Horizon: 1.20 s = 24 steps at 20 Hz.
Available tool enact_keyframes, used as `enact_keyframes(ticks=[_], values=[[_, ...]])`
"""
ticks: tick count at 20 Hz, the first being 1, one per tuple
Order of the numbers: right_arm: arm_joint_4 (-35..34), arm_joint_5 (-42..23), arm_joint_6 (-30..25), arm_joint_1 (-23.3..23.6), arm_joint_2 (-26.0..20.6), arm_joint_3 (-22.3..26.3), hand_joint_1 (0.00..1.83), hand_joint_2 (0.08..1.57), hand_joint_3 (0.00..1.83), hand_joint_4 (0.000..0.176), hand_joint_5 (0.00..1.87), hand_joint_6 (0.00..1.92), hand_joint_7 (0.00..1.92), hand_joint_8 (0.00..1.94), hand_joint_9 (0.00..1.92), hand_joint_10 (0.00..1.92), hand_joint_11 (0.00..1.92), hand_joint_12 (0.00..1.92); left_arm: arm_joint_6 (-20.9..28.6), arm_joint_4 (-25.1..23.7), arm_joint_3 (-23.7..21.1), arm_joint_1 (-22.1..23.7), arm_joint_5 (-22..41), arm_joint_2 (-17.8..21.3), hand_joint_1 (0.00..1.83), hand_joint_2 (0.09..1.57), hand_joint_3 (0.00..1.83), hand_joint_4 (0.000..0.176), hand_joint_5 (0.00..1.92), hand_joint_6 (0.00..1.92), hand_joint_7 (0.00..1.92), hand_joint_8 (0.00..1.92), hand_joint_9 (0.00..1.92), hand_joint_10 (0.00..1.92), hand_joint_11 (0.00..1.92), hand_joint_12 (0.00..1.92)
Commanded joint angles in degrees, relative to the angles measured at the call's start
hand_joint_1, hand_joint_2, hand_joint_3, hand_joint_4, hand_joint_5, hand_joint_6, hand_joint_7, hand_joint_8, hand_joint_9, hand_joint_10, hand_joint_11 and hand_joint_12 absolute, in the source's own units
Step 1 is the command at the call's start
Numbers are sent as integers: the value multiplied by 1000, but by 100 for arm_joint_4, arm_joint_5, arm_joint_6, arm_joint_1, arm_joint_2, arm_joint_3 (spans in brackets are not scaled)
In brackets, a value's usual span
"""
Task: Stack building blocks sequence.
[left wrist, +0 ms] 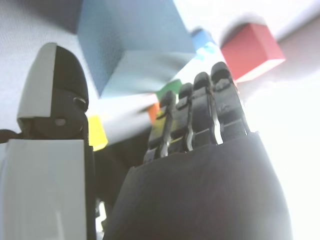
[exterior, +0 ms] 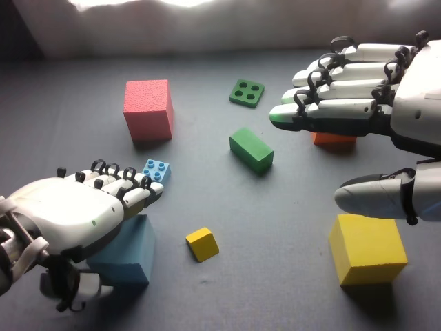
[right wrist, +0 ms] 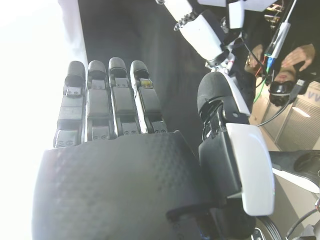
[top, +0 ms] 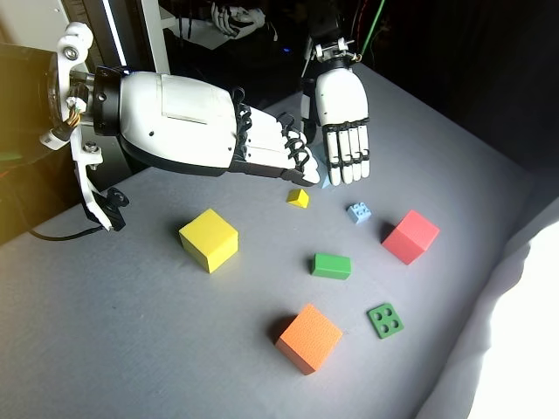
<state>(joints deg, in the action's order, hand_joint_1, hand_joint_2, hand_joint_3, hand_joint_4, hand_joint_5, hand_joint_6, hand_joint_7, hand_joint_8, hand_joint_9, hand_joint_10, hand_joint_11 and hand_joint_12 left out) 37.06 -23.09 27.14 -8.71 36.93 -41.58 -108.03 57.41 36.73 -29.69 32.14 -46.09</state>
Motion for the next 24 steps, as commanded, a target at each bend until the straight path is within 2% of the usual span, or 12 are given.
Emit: enact_keyframes(ticks=[1, 2, 3, 6, 8, 9, 12, 16, 19, 20, 23, 24], values=[[-175, -550, 1, 87, -64, 13, 0, 1363, 4, 0, 159, 1, 175, 0, 128, 6, 0, 326, -46, -151, 47, 19, 392, -8, 1212, 1064, 0, 0, 0, 0, 0, 0, 0, 0, 52, 46], [-175, -550, 1, 87, -64, 13, 19, 1377, 5, 0, 186, 9, 209, 9, 162, 17, 0, 419, -46, -140, 64, 15, 392, -31, 1206, 1086, 3, 0, 0, 0, 0, 0, 0, 0, 46, 47], [-175, -550, 1, 87, -64, 14, 3, 1396, 7, 0, 178, 4, 204, 4, 148, 8, 0, 356, -66, -111, 82, 15, 392, -58, 1193, 1094, 7, 0, 0, 0, 0, 0, 0, 0, 50, 53], [-175, -550, 1, 87, -64, 14, 0, 1408, 3, 0, 183, 2, 211, 1, 153, 6, 0, 409, -204, 66, 95, 36, 392, -110, 1209, 1089, 3, 0, 0, 0, 0, 0, 0, 0, 55, 67], [-175, -549, 1, 87, -64, 14, 37, 1406, 0, 0, 229, 15, 263, 14, 200, 20, 0, 549, -378, 254, 75, 67, 392, -122, 1242, 1110, 10, 0, 0, 0, 0, 0, 0, 0, 41, 73], [-175, -549, 1, 87, -64, 14, 7, 1413, 1, 0, 215, 6, 249, 5, 183, 10, 0, 531, -436, 308, 68, 80, 392, -127, 1232, 1125, 0, 0, 0, 0, 0, 0, 0, 0, 7, 178], [-175, -549, 1, 87, -64, 14, 15, 1426, 2, 0, 169, 5, 217, 7, 153, 11, 0, 407, -505, 396, 61, 97, 400, -165, 1158, 1160, 2, 0, 0, 0, 0, 0, 0, 0, 0, 169], [-175, -549, 1, 87, -64, 14, 2, 1438, 3, 0, 187, 5, 242, 5, 189, 18, 0, 539, -603, 491, 63, 159, 429, -217, 1184, 1154, 9, 0, 0, 0, 0, 0, 22, 6, 0, 342], [-175, -549, 1, 87, -64, 14, 30, 1431, 0, 0, 207, 5, 267, 5, 211, 19, 0, 642, -738, 605, 70, 235, 429, -257, 1275, 1134, 0, 0, 180, 13, 214, 15, 272, 26, 0, 883], [-175, -549, 1, 87, -64, 14, 52, 1427, 0, 0, 224, 8, 280, 7, 231, 24, 0, 704, -773, 636, 75, 259, 429, -279, 1309, 1114, 0, 0, 338, 30, 392, 30, 434, 52, 69, 1019], [-175, -549, 1, 87, -64, 14, 56, 1426, 0, 0, 228, 9, 284, 7, 236, 25, 0, 718, -824, 668, 94, 298, 429, -349, 1319, 1108, 0, 0, 379, 17, 438, 15, 477, 39, 79, 1062], [-175, -549, 1, 87, -64, 14, 86, 1418, 0, 0, 264, 16, 314, 12, 258, 29, 0, 789, -839, 672, 94, 304, 429, -362, 1240, 1121, 1, 0, 624, 44, 736, 51, 751, 104, 328, 1104]])
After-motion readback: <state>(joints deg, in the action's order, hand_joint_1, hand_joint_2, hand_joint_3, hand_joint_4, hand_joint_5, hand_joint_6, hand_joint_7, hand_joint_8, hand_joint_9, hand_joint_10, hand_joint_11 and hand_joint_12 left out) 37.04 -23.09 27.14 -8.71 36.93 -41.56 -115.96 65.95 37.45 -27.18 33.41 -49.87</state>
